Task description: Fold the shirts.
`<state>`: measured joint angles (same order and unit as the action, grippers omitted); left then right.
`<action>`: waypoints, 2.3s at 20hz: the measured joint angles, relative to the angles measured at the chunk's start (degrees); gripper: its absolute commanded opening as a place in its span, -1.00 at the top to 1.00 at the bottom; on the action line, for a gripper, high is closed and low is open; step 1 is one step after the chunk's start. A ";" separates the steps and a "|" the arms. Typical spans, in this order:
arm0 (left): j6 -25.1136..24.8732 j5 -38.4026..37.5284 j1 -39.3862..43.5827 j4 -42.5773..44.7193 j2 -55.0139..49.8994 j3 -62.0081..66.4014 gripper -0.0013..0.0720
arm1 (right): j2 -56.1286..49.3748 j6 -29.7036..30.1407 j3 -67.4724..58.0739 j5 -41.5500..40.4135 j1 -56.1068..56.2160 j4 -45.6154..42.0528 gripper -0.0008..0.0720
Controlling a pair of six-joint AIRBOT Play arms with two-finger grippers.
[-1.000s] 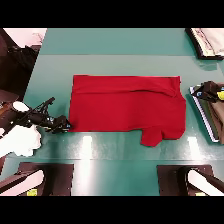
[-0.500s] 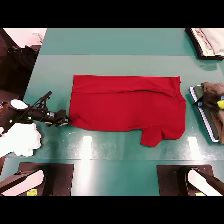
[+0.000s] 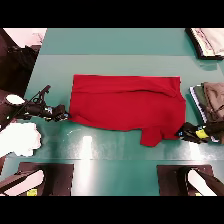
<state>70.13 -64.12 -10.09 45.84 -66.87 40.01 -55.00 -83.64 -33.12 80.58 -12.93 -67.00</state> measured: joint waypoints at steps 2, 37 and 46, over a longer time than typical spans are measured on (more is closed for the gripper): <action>-0.02 -0.31 0.00 0.00 0.00 0.09 0.90 | -1.42 -0.13 1.92 -2.64 0.00 2.40 -0.25; 8.70 -0.37 9.40 12.50 -2.71 17.77 0.90 | -1.27 2.67 -20.20 4.39 7.67 -9.29 0.93; 10.58 7.61 9.57 11.91 -14.97 27.19 0.90 | -21.86 2.60 -38.07 1.36 8.74 -8.98 0.93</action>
<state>80.71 -56.51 -0.51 57.76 -81.84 67.20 -76.86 -81.03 -71.20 81.93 -4.19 -75.99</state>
